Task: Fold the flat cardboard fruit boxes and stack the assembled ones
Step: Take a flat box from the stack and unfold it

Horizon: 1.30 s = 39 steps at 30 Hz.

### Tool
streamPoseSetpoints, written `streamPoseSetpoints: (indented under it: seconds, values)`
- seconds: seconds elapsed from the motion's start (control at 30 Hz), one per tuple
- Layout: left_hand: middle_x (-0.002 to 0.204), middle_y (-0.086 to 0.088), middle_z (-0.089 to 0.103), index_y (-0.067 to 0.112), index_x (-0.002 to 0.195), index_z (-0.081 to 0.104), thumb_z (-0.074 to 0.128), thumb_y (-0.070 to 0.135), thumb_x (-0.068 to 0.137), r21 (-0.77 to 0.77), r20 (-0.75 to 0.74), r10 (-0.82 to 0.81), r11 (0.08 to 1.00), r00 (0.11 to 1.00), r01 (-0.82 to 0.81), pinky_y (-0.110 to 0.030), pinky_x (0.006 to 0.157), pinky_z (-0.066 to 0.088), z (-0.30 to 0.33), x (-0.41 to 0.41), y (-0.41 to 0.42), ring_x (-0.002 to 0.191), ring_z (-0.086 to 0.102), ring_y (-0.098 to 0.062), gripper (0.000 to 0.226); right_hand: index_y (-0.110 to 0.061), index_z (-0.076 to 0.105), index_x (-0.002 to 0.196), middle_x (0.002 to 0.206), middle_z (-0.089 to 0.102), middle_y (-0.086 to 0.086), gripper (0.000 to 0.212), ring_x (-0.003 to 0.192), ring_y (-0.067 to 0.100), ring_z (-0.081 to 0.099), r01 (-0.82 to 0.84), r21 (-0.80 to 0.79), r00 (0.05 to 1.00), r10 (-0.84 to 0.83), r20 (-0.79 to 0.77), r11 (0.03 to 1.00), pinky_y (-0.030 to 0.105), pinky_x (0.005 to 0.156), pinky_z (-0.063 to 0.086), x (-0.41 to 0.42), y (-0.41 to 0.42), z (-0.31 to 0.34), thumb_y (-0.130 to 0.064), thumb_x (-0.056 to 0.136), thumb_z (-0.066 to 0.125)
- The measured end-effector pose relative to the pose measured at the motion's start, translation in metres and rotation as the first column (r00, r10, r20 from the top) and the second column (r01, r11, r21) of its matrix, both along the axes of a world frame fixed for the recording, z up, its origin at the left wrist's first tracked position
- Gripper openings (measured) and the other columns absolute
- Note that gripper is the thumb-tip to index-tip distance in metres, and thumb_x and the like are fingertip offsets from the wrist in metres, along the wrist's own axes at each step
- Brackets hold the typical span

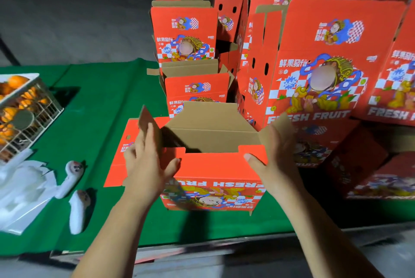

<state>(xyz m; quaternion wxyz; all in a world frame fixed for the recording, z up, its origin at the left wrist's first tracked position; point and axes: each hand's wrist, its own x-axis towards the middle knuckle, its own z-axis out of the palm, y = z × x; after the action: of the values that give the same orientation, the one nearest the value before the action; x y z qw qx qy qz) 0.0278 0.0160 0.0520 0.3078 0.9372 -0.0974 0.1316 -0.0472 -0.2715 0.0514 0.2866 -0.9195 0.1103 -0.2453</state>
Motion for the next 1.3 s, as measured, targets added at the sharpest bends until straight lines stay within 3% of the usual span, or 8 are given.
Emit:
streamPoseSetpoints:
  seconds: [0.13,0.23,0.33,0.47,0.67,0.8,1.1,1.3]
  values:
    - [0.166,-0.002,0.033,0.014,0.152,0.047,0.075,0.007,0.089,0.086,0.206,-0.235,0.971,0.950,0.221,-0.028,0.108,0.030,-0.007,-0.008,-0.004,0.121,0.047,-0.029,0.069,-0.044,0.010,0.162,0.172,0.000,-0.006,0.086,0.157,0.026,0.011,-0.116,-0.070,0.985,0.106,-0.133,0.991,0.043,0.124,0.027,-0.005,0.031,-0.005,-0.017,0.097,0.061]
    - [0.147,0.001,0.056,0.032,0.126,0.057,0.064,0.007,0.094,0.027,0.154,-0.329,0.944,0.931,0.329,-0.033,0.104,0.040,-0.012,-0.014,0.002,0.117,0.049,-0.022,0.041,-0.051,0.040,0.150,0.172,0.004,-0.012,0.049,0.159,0.024,0.001,-0.126,-0.242,0.954,0.052,-0.294,0.962,0.045,0.124,0.021,-0.006,0.033,-0.013,-0.040,0.102,0.046]
    - [0.111,0.015,0.063,0.044,0.115,0.045,0.054,0.033,0.092,0.118,0.023,-0.353,0.930,0.935,0.348,-0.042,0.093,0.040,-0.004,-0.011,0.004,0.105,0.052,-0.024,0.027,-0.044,0.063,0.135,0.171,0.013,-0.008,0.037,0.159,0.016,0.002,-0.184,-0.190,0.941,0.116,-0.318,0.964,0.038,0.128,0.008,-0.005,0.027,-0.011,-0.042,0.101,0.047]
    - [0.138,0.009,0.056,0.039,0.143,0.043,0.042,0.067,0.092,0.363,-0.071,-0.310,0.877,0.948,0.314,-0.045,0.096,0.041,0.005,0.013,-0.007,0.126,0.053,-0.025,0.058,-0.040,0.064,0.127,0.168,0.020,-0.011,0.030,0.157,0.009,0.009,-0.325,-0.048,0.929,0.310,-0.202,0.944,0.028,0.123,0.017,-0.006,0.021,-0.007,-0.040,0.097,0.059]
    - [0.166,0.006,0.027,0.042,0.156,0.028,0.054,0.065,0.091,-0.059,0.018,-0.038,0.997,0.999,0.039,-0.052,0.119,0.025,0.005,0.026,-0.011,0.148,0.030,-0.020,0.073,-0.041,0.031,0.114,0.149,0.051,-0.012,0.032,0.137,-0.015,0.037,-0.350,0.367,0.908,0.408,-0.092,0.862,0.023,0.110,0.032,-0.006,0.015,-0.009,-0.058,0.094,0.050]
    - [0.113,0.020,0.068,0.047,0.113,0.064,0.051,0.058,0.100,-0.589,-0.121,-0.285,0.792,0.951,0.162,-0.054,0.108,0.048,-0.004,0.029,-0.005,0.106,0.060,0.001,0.021,-0.048,0.049,0.134,0.132,0.039,-0.003,0.057,0.131,0.014,0.033,-0.052,0.450,0.997,0.072,-0.027,0.891,0.040,0.116,0.027,0.015,0.022,-0.007,-0.072,0.087,0.030]
    - [0.079,0.017,0.063,0.032,0.080,0.062,0.051,0.082,0.085,-0.676,-0.214,-0.323,0.730,0.922,0.099,-0.039,0.089,0.049,-0.009,0.026,-0.001,0.078,0.057,-0.004,0.052,-0.049,0.045,0.103,0.104,0.061,-0.015,0.061,0.096,0.007,0.061,-0.045,0.493,0.956,0.180,-0.231,0.869,0.031,0.077,0.043,0.031,0.017,-0.006,-0.099,0.068,0.044]
    - [0.102,0.015,0.058,0.039,0.082,0.052,0.066,0.071,0.065,-0.119,-0.253,-0.197,0.978,0.947,0.172,-0.035,0.090,0.037,-0.017,0.030,-0.009,0.105,0.046,-0.015,0.039,-0.030,0.061,0.090,0.103,0.064,-0.008,0.068,0.093,0.001,0.059,-0.010,0.538,0.961,0.157,-0.228,0.843,0.030,0.076,0.040,0.035,0.017,-0.005,-0.093,0.067,0.051]
